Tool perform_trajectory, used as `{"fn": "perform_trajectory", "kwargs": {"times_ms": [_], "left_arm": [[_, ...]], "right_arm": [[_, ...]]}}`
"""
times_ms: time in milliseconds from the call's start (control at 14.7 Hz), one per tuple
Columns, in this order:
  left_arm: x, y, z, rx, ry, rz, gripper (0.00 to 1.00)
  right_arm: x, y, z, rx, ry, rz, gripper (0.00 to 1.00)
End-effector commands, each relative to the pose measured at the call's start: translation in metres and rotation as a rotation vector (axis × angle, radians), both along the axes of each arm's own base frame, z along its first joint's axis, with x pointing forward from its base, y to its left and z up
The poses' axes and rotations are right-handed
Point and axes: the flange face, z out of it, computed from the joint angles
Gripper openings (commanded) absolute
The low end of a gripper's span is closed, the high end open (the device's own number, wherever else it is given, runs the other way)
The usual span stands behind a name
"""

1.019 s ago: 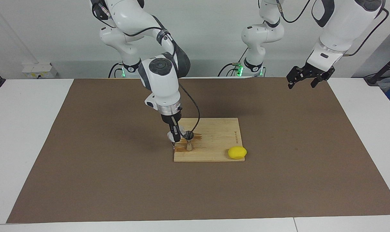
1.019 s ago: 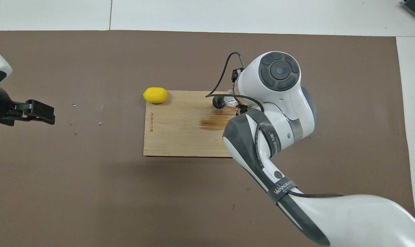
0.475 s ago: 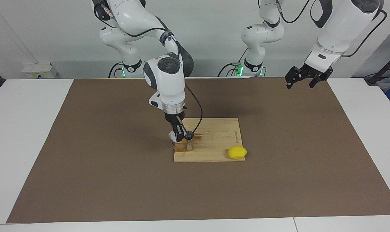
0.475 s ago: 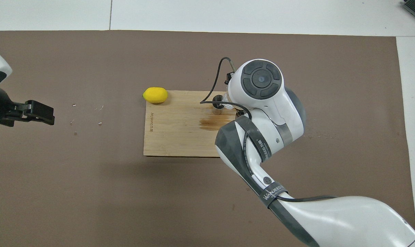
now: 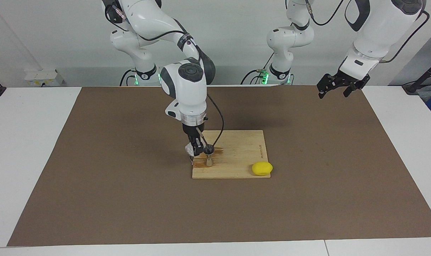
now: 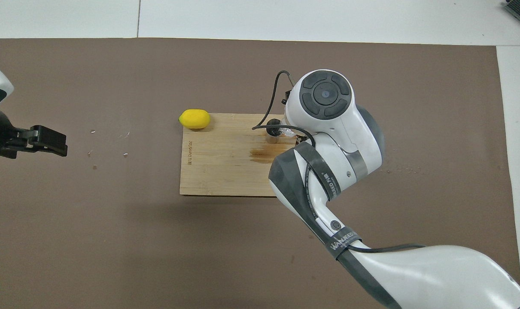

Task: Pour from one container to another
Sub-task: 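Tilt the glass cup with the right gripper to pour into the metal cup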

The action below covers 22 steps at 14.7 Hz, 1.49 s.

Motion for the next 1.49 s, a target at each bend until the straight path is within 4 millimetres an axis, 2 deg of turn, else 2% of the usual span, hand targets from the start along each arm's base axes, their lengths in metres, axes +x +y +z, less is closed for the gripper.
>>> {"fn": "perform_trajectory", "kwargs": {"times_ms": [0, 543, 883, 1222, 1426], "left_arm": [[-0.006, 0.003, 0.001, -0.009, -0.003, 0.004, 1.0], [-0.006, 0.002, 0.0, -0.009, -0.002, 0.002, 1.0], [-0.006, 0.003, 0.001, -0.009, -0.003, 0.004, 1.0], [-0.006, 0.003, 0.001, -0.009, -0.002, 0.004, 1.0], [-0.006, 0.002, 0.0, -0.009, -0.002, 0.002, 1.0]], "right_arm": [[0.009, 0.004, 0.009, -0.007, -0.002, -0.021, 0.0], [0.012, -0.001, 0.009, 0.116, 0.056, -0.084, 0.0], [0.02, -0.016, 0.011, 0.183, 0.078, -0.135, 0.0], [0.036, -0.052, 0.01, 0.334, 0.123, -0.209, 0.0], [0.045, -0.088, 0.0, 0.415, 0.161, -0.223, 0.0]]}}
